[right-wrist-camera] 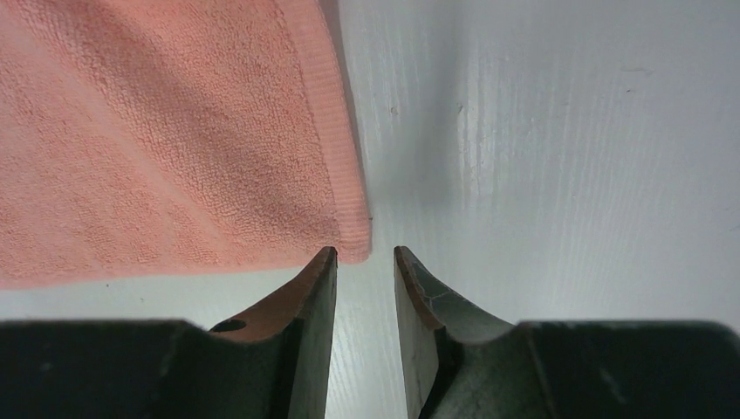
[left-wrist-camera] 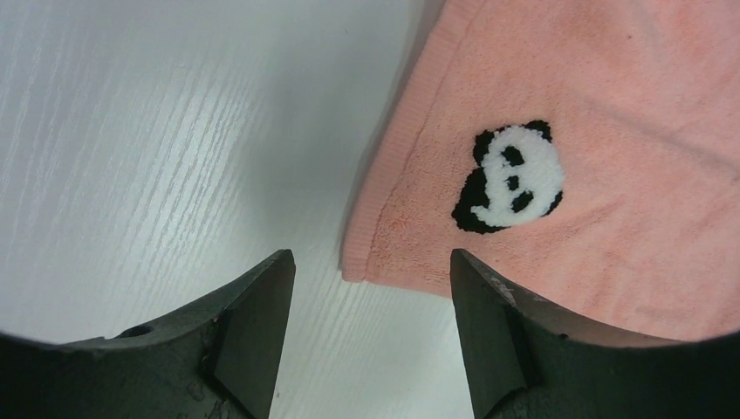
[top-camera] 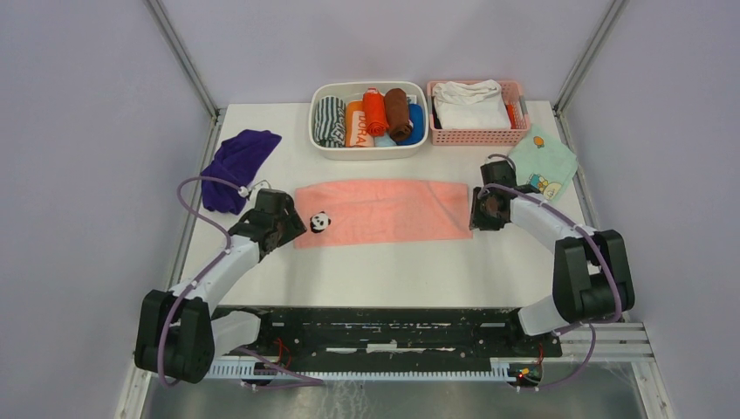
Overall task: Roll the towels
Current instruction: Flatten out the towel at the center of the board.
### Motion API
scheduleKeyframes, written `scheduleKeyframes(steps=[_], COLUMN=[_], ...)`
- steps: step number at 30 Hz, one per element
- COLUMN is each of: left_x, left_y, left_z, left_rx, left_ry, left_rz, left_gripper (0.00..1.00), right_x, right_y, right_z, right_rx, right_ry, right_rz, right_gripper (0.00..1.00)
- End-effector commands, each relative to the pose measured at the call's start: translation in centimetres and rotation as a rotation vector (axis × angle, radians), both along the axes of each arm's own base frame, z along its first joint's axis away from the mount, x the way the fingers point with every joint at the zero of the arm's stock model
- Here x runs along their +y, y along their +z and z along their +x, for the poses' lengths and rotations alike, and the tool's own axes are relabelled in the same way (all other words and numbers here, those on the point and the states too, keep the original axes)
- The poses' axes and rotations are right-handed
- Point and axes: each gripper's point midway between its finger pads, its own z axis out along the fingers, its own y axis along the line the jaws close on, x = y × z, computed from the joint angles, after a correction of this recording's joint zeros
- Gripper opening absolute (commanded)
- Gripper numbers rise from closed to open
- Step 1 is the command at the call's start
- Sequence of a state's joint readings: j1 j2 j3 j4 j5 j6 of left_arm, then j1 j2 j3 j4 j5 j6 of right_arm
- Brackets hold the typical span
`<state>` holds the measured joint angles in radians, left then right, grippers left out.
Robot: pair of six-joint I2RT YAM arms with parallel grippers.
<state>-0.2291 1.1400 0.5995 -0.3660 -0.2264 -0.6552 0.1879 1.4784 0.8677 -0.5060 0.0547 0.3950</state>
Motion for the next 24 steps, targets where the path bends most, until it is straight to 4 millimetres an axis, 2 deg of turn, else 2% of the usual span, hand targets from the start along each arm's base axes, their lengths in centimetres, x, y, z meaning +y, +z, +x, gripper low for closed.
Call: scheduleKeyframes(steps=[1,17,20,24], left_x=[0.3,0.1,0.2,0.2], left_y=[-0.7,-1.4,-1.4,-1.3], left_z=[0.3,0.4,0.3,0.2], left_rx=[0.006,0.024,0.03,0.048], left_ry=[0.024,0.009,0.009,0.003], left_rz=[-0.004,-0.001,0.002,0.013], left_gripper=[0.73,0.73,0.73,0.73], right_x=[0.8,1.8,1.9,1.7], right_y=[-0.1,-2.8,-3.4,-3.6], right_z=[0.9,0.2,-0.5,-1.1], right_rx=[-0.001,0.113,0.153,0.173], right_ry=[0.028,0.043,0.039,0.026], right_rz=[0.031,0.038,0.041,0.035], right_gripper=[0.38,0.38,0.32,0.17])
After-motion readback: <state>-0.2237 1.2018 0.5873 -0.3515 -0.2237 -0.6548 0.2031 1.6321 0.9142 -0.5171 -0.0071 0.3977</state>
